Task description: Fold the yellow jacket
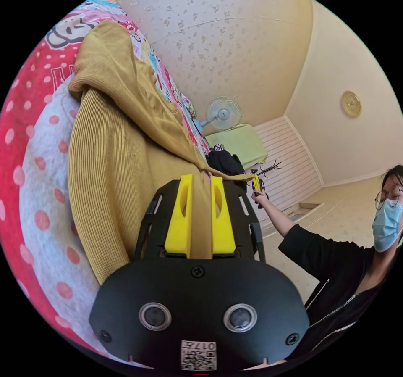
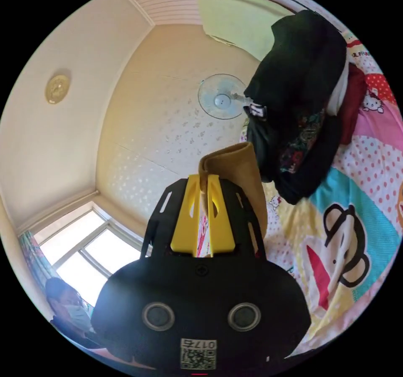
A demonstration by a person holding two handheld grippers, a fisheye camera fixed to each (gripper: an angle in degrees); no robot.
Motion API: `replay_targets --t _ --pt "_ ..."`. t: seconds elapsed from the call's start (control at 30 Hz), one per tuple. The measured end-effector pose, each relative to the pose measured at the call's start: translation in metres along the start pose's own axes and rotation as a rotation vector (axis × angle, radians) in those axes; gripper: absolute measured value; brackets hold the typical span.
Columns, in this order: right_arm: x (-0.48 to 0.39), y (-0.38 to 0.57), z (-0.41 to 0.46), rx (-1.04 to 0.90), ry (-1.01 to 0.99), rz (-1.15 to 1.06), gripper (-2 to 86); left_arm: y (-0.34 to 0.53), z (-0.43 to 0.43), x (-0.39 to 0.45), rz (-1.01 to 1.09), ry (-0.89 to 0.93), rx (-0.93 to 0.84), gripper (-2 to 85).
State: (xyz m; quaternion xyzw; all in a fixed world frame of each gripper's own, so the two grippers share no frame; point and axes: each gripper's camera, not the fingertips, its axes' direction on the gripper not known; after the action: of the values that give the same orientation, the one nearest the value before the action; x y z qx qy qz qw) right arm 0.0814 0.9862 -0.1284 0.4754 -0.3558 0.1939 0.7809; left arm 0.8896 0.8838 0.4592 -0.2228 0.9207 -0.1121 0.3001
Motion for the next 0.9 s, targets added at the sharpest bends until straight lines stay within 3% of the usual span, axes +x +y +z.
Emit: replay_targets --t 0.17,0.3,0.43,0.63,0.9 --pt "-0.087 0.079 0.15 -0.3 -0.194 -0.093 3.5 0.003 -0.006 0.01 0.002 0.012 0.009 7.2" --pt "-0.136 0.219 0.28 -0.609 -0.309 -0.142 3.6 0.007 -0.013 0.02 0.0 0.005 0.029 7.3" --pt "-0.118 0.384 0.369 -0.851 -0.294 -0.117 3.9 0.02 -0.032 0.035 0.004 0.022 0.118 8.0" --pt "-0.093 0.541 0.41 -1.172 -0.187 -0.182 5.1 0.044 -0.098 0.095 0.1 -0.002 0.313 10.2" --pt "-0.14 0.569 0.417 -1.42 -0.201 -0.31 14.0 0.054 -0.147 0.143 0.201 -0.229 0.339 10.3"
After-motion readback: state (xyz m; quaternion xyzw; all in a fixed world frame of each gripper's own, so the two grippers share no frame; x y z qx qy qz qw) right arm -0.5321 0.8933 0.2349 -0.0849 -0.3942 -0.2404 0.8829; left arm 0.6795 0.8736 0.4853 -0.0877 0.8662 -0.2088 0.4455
